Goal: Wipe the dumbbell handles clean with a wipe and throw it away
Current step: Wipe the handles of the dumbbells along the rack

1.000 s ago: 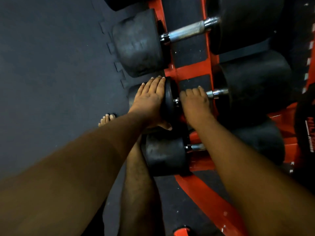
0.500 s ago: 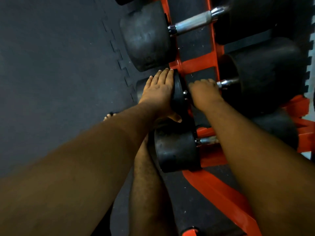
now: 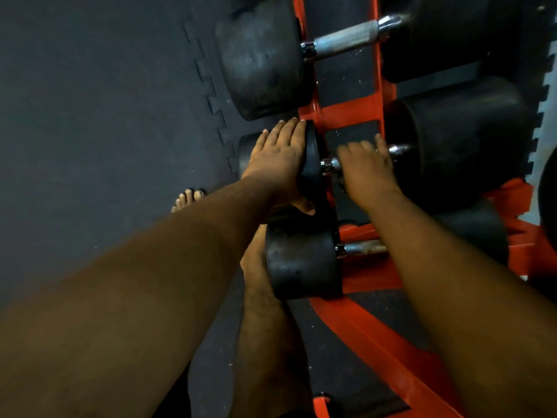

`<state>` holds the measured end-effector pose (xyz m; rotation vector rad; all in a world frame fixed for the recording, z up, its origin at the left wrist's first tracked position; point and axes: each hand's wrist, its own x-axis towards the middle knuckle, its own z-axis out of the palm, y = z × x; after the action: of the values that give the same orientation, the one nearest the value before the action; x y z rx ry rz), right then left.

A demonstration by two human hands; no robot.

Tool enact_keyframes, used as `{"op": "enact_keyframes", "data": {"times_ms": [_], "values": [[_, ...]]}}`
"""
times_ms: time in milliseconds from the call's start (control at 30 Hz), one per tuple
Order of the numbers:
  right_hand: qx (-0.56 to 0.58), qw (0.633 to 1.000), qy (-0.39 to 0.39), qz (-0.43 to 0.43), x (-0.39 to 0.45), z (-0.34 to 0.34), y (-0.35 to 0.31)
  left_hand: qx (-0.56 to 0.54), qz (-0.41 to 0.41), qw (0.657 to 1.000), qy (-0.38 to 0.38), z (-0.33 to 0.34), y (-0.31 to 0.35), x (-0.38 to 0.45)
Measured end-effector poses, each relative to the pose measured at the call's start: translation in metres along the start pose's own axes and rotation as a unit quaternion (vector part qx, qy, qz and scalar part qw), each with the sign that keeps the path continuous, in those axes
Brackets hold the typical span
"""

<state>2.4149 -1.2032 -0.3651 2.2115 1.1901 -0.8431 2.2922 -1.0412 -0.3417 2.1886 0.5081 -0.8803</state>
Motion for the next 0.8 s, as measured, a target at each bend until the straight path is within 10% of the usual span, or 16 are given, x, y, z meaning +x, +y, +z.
{"op": "enact_keyframes", "data": {"times_ms": [200, 367, 700, 800], "values": [[-0.034, 0.995, 0.087, 0.043, -0.021, 0.02, 0.011, -0.002, -0.003, 1.0, -0.002, 0.0, 0.0, -0.002], [-0.025, 0.999, 0.0, -0.026, 0.015, -0.004, 0.025, -0.002, -0.004, 1.0, -0.005, -0.003, 0.002, -0.002], [0.25, 0.956, 0.119, -0.094, -0.027, 0.031, -0.021, 0.001, -0.011, 1.0, -0.01, -0.004, 0.004, -0.003], [0.427, 0.886, 0.181, 0.006, -0.059, 0.031, -0.034, 0.004, -0.01, 1.0, -0.005, -0.003, 0.004, -0.003]]}}
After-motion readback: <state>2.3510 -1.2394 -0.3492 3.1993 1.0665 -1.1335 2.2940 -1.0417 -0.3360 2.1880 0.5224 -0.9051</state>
